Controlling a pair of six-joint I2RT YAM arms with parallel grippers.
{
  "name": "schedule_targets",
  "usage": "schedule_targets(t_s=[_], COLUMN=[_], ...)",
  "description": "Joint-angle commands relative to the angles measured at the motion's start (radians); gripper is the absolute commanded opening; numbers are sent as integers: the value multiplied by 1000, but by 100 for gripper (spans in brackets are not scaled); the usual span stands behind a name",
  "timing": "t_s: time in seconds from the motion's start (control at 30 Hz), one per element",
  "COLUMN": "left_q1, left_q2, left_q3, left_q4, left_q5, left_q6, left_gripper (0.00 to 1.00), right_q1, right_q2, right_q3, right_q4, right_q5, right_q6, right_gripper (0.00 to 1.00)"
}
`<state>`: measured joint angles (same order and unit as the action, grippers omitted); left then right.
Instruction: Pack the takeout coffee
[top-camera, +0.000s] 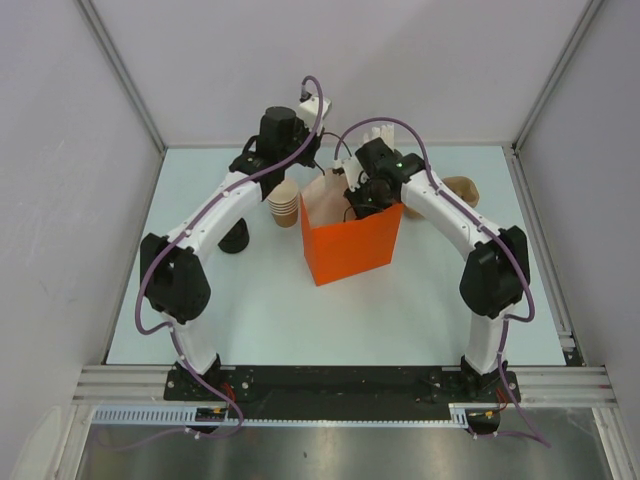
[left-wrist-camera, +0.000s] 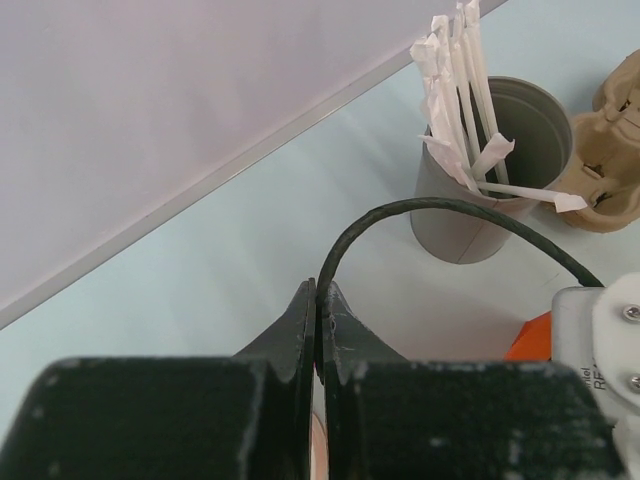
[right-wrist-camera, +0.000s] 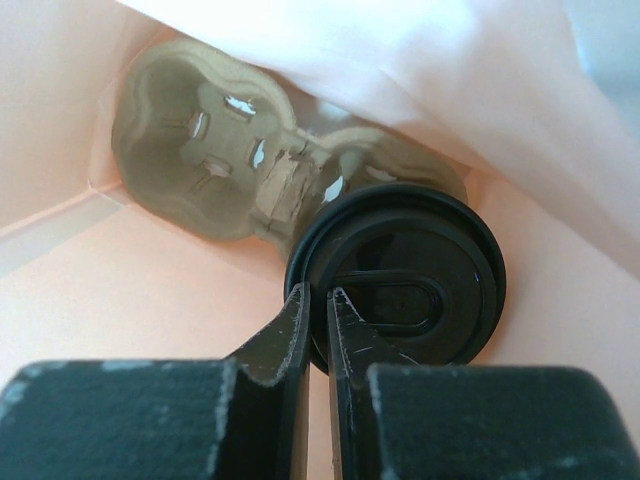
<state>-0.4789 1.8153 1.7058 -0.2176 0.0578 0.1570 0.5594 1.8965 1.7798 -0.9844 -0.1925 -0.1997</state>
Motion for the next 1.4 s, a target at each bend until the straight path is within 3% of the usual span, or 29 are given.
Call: schedule_targets(t_s=[0.0,0.43,0.53,0.77,0.93,1.37], left_q1=[5,5,5,5,5,5], left_q2=[-34,-33,-33,-34,-34,-37], left_q3=[31,34,32,29,29,20], left_q4=[21,20,20,23,21,24], left_q5=[33,40,37,37,37,46], left_q6=[-27,-28,-28,-28,-28,-30], left_gripper=[0,0,0,0,0,0], right_q1=[4,8,8,10,10,7], right_q2=[44,46,36,12,1,-28], right_q3=[27,46,56,81,101,171], right_q4=[-76,-114,-117,-132,-131,-117], right_q5=[-15,-8,-7,-8,-13,-25], right_q6=[-6,-27,-29,-46,-49,-53], right_gripper=[0,1,9,42,57,68])
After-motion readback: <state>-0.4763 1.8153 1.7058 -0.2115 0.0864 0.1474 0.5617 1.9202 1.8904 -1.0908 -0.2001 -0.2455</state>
